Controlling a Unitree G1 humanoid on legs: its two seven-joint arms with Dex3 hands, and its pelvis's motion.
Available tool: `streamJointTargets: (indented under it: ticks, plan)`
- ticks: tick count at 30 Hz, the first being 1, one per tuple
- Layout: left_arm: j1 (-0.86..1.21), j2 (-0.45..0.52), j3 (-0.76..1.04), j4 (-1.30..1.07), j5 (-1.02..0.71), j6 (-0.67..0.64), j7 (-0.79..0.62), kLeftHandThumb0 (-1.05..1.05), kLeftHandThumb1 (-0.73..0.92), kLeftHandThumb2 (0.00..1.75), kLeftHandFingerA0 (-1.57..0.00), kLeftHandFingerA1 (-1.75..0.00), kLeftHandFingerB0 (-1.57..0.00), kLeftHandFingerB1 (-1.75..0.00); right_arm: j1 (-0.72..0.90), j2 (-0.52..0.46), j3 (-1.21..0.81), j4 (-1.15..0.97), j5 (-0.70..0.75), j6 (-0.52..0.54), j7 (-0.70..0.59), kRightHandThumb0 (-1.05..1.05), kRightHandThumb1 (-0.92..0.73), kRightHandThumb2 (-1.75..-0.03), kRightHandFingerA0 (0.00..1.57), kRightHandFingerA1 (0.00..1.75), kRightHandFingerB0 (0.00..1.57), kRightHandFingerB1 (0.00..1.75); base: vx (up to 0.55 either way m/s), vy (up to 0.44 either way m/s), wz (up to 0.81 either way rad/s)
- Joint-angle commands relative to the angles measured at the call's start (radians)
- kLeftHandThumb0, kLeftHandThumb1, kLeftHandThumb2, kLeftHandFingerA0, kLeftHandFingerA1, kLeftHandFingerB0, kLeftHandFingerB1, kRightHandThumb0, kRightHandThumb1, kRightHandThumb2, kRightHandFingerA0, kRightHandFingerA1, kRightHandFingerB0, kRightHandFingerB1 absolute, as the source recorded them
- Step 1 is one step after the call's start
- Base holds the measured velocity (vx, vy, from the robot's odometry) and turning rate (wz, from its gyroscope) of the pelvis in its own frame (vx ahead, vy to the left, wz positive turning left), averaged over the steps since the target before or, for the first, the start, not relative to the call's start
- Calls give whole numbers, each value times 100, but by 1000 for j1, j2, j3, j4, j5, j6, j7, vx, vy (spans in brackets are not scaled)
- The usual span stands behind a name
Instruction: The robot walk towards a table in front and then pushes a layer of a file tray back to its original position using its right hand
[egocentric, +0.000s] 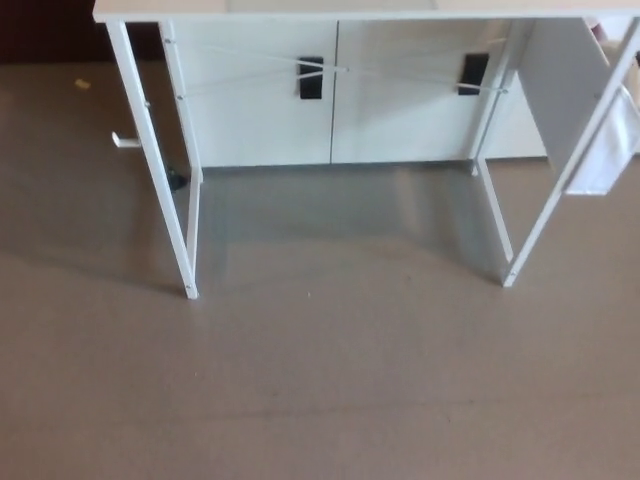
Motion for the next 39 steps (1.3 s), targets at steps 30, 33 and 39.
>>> streamJointTargets:
  ticks: [30,33,39]
  plan:
    - [15,25,-17,9,25,-17,-8,-24,65,60,-54,-42,-43,-38,5,-22,28,16,-38,5,-22,-39,-66,-60,61,46,47,39,298,41,-3]
    - [5,27,-13,27,21,-20,-10,-24,64,59,-56,-42,-45,-38,0,-20,29,18,-37,9,-22,-39,-65,-59,62,47,48,39,276,-38,10]
    - [7,31,-18,37,28,-38,-9,-25,64,59,-56,-42,-44,-38,-4,-25,40,24,-46,3,-26,-39,-66,-60,64,50,47,40,383,-88,20]
